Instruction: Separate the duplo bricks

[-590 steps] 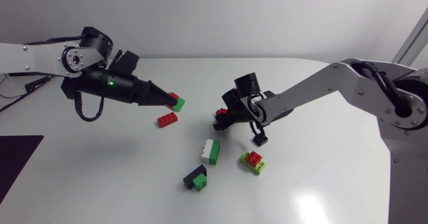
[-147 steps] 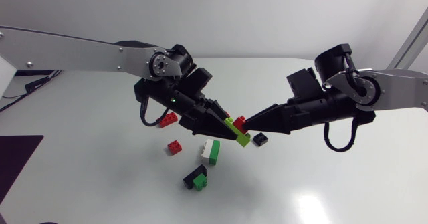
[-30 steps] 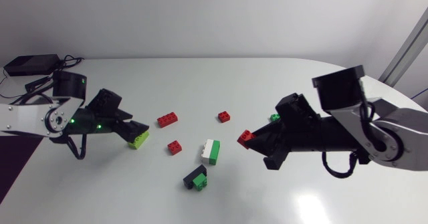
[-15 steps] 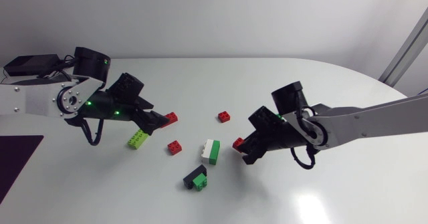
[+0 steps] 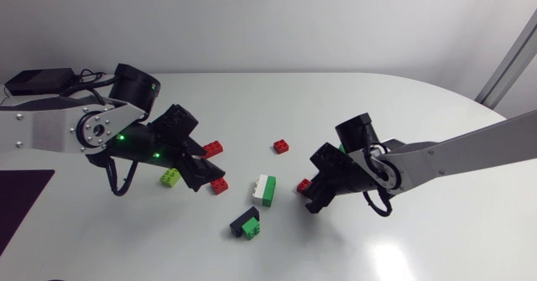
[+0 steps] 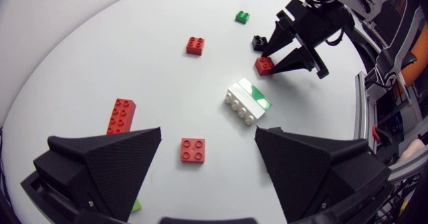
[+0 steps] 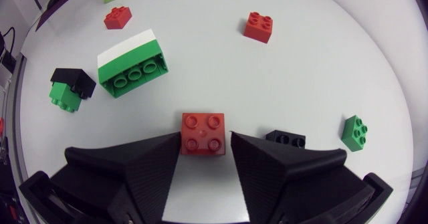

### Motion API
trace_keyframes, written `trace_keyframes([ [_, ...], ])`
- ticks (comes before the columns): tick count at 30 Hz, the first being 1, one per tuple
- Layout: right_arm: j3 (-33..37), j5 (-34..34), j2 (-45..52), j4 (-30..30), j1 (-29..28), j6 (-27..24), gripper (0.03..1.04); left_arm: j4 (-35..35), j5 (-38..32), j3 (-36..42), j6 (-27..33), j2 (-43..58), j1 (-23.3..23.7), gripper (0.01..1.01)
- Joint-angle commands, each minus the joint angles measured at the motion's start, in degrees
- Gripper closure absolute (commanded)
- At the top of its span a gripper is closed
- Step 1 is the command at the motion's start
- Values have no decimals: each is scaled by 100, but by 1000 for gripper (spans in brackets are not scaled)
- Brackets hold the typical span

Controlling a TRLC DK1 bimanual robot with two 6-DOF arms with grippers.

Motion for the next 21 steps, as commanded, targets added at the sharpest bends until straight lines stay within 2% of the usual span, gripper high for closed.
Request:
trace_keyframes([
  [1,-161,117,100,47,84,-164,141,-192,-24,-161,158,-279,-96,48],
  [3,-170,170,56,30,110,-164,74,-367,-24,-223,237,-376,-158,48],
  [8,-284,293,-498,-32,145,-146,72,-824,-24,-390,421,-719,-377,49],
  [14,-433,425,-1447,-471,268,-67,72,-1237,-24,-610,527,-982,-747,62],
  [18,-556,478,-1799,-594,339,21,72,-1211,-173,-829,457,-763,-1063,98],
  [21,-653,548,-1983,-638,444,100,72,-886,-305,-961,272,-420,-1186,136],
])
